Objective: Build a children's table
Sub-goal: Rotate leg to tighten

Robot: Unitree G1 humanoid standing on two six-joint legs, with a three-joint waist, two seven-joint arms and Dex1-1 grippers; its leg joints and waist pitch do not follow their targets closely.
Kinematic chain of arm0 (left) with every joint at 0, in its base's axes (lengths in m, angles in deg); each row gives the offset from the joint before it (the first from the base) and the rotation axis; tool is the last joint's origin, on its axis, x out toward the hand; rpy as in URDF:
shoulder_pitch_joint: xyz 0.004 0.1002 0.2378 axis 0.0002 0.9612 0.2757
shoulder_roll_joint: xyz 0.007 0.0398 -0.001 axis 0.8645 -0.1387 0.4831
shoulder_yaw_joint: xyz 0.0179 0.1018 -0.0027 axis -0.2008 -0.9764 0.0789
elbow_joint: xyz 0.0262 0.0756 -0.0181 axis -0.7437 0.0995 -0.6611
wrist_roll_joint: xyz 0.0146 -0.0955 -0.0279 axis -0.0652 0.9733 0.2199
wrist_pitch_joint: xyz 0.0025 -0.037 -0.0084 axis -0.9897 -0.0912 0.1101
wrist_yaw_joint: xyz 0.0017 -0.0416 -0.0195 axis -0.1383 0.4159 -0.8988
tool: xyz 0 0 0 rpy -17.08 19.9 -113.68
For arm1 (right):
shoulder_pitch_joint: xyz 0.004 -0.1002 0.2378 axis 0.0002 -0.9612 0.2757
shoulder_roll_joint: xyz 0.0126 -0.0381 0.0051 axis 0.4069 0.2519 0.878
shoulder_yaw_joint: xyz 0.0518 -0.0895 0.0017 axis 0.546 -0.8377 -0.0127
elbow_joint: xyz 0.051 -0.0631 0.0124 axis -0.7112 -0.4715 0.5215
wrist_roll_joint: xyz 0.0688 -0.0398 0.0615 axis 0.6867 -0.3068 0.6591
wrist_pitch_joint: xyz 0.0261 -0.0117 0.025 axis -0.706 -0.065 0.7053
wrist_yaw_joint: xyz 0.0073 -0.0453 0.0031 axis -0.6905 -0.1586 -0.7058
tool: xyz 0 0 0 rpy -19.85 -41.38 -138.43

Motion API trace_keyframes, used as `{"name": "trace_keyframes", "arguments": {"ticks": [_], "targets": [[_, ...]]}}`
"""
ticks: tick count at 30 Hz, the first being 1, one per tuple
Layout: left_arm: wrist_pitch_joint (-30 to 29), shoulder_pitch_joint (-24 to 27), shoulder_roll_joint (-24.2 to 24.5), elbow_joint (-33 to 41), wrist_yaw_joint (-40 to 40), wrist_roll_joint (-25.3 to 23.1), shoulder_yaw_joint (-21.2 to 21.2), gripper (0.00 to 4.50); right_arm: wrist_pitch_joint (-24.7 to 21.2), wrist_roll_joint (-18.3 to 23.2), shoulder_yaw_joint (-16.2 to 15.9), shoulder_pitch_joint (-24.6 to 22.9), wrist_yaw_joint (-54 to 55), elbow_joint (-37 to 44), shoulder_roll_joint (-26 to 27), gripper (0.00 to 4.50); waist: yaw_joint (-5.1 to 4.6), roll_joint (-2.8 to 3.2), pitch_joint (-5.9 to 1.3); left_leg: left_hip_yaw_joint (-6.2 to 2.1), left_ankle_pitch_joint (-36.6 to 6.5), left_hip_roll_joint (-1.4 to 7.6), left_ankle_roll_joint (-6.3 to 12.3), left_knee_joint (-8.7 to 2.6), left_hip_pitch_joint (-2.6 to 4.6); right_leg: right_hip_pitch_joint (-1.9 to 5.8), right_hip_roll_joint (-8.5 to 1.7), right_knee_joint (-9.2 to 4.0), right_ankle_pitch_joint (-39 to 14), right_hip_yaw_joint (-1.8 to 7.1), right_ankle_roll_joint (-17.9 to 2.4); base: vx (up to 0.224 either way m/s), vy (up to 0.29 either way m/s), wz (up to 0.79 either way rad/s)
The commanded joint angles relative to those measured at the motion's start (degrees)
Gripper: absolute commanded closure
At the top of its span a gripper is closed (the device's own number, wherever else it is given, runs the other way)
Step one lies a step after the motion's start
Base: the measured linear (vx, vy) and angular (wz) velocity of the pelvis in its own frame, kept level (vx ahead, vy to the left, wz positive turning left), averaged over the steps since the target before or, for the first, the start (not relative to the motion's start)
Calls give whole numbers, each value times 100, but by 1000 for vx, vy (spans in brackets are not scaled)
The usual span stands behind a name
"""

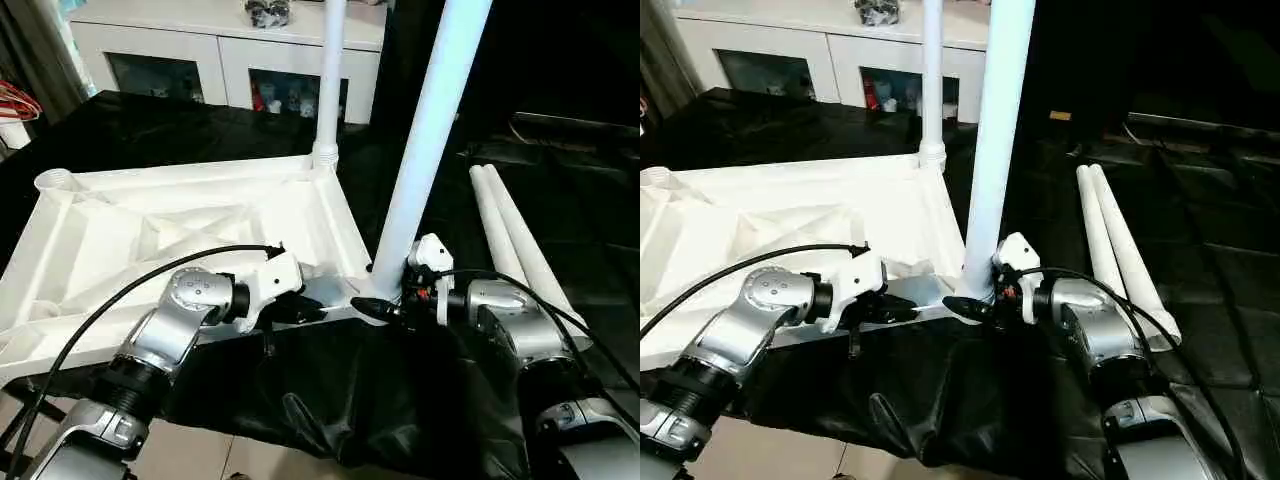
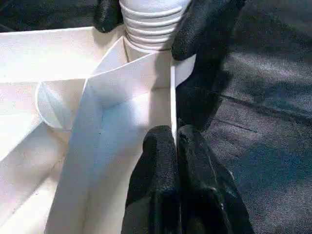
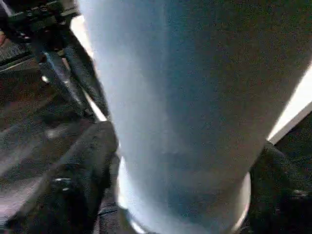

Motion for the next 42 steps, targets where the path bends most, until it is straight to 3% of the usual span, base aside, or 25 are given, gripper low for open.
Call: {"name": "trace_keyframes", "arguments": {"ticks": [1,7,14,17,18,19,22,23,24,25,26,27,31,32,34,38,42], "targets": [[-7,59,35,112,101,1,-111,450,-29,60,-62,-94,-66,151,-47,117,27,-3,-384,-139,-1043,347,335,-362,77,285,-506,-370,-1254,298,-1273,0,0,0],[-17,26,-27,28,-17,-38,-75,450,21,53,33,-123,287,96,103,160,8,6,-372,-149,-1232,343,229,-376,96,266,-515,-404,-1537,302,-1215,0,0,0],[-243,-405,-619,-535,-1119,-271,68,450,6,-111,334,-90,1993,-272,822,178,-20,-10,-361,-157,-1352,323,109,-379,124,241,-530,-465,-1911,315,-1079,0,0,0],[-341,-632,-946,-809,-1659,-396,89,450,-20,-197,386,-42,2755,-466,1173,178,-29,2,-359,-167,-1421,318,43,-390,143,224,-525,-476,-2001,311,-1034,0,0,0],[-424,-747,-1131,-946,-1949,-444,103,450,-63,-252,425,18,3245,-610,1369,178,-38,46,-339,-158,-1483,314,7,-392,154,193,-518,-496,-2069,318,-1028,0,0,0],[-454,-840,-1276,-1066,-2209,-481,124,450,-94,-336,485,108,3784,-779,1530,178,-46,43,-340,-167,-1606,312,-73,-392,188,177,-515,-514,-2180,310,-1017,0,0,0],[-477,-962,-1487,-1248,-2470,-505,126,450,-57,-420,518,283,4270,-1037,1791,178,-51,32,-343,-189,-1751,299,-107,-401,180,194,-537,-543,-2427,297,-910,0,0,0],[-421,-973,-1490,-1278,-2442,-532,91,450,57,-487,501,327,4387,-1058,1826,178,-39,73,-345,-198,-1792,303,-77,-402,173,199,-548,-551,-2433,303,-873,0,0,0],[-401,-976,-1488,-1286,-2433,-541,80,450,94,-510,497,339,4430,-1062,1834,178,-48,45,-351,-191,-1779,303,-50,-408,152,201,-539,-553,-2342,307,-848,0,0,0],[-351,-970,-1474,-1286,-2378,-552,64,450,102,-403,559,359,4283,-1034,1857,178,-44,47,-356,-193,-1742,304,-21,-414,141,214,-532,-534,-2229,307,-859,0,0,0],[-295,-951,-1452,-1260,-2304,-539,63,450,148,-365,591,372,4210,-1000,1846,122,-40,49,-359,-189,-1728,308,-10,-412,144,212,-533,-532,-2174,311,-871,0,0,0],[-228,-897,-1393,-1180,-2143,-504,58,450,159,-265,627,372,3950,-936,1799,108,-42,46,-359,-185,-1708,309,13,-413,137,214,-530,-521,-2083,313,-904,0,0,0],[3,-703,-1173,-921,-1597,-383,11,450,241,-189,596,368,3376,-799,1552,99,-54,30,-379,-184,-1469,314,138,-406,72,273,-538,-457,-1686,316,-1023,0,0,0],[16,-678,-1146,-888,-1538,-367,5,450,241,-190,592,369,3332,-788,1517,73,-53,32,-388,-185,-1404,319,147,-401,72,281,-544,-443,-1586,316,-1061,0,0,0],[102,-539,-987,-719,-1222,-290,-41,450,247,-192,597,403,3165,-776,1320,62,-67,31,-404,-169,-1203,322,230,-375,64,295,-546,-399,-1255,314,-1207,0,0,0],[171,-282,-622,-432,-706,-182,-89,450,185,-223,442,383,2318,-654,798,36,-61,39,-423,-147,-875,329,392,-346,61,308,-513,-321,-629,308,-1399,0,0,0],[291,-169,-350,-326,-333,-88,-47,450,244,-298,118,140,1067,-257,306,20,8,37,-409,-117,-912,346,468,-331,74,308,-491,-320,-667,292,-1424,0,0,0]]}}
